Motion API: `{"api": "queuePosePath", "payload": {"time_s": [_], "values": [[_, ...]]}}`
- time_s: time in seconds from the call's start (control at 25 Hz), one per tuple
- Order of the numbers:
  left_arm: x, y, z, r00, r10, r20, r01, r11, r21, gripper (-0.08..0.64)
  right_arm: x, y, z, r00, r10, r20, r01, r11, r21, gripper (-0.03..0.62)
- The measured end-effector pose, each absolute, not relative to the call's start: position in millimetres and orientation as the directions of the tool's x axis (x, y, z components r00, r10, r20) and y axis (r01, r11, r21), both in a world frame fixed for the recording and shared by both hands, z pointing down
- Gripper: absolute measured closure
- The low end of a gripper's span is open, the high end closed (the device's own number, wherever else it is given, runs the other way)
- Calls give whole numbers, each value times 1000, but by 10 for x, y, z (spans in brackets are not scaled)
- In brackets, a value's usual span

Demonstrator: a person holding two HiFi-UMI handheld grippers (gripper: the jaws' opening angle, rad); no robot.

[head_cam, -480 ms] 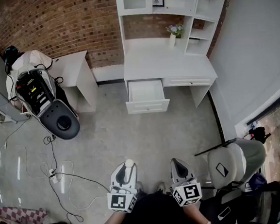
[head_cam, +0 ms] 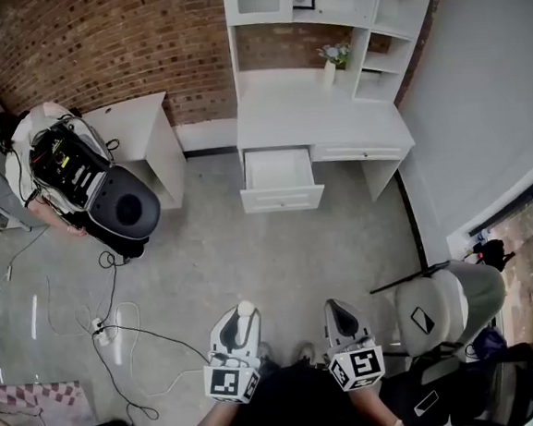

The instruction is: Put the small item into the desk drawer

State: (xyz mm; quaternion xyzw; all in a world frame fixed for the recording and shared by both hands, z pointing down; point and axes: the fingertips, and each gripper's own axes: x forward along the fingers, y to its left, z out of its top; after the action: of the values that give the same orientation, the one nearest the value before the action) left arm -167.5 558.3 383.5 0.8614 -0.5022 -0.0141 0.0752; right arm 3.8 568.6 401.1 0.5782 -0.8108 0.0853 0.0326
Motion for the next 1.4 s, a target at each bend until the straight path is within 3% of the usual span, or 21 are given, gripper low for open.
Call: {"api": "queuePosePath", "payload": {"time_s": [0.96,1.4], "values": [[-2235,5023,3963,604,-793,76,-790,-584,188,430,-694,5079,3861,-260,-953,158,-964,248,-92,578],[-2103,4482,4192,555,-825,105,-827,-534,175,430,-574,4306,4160,-313,-938,148,-948,298,-114,579]]}}
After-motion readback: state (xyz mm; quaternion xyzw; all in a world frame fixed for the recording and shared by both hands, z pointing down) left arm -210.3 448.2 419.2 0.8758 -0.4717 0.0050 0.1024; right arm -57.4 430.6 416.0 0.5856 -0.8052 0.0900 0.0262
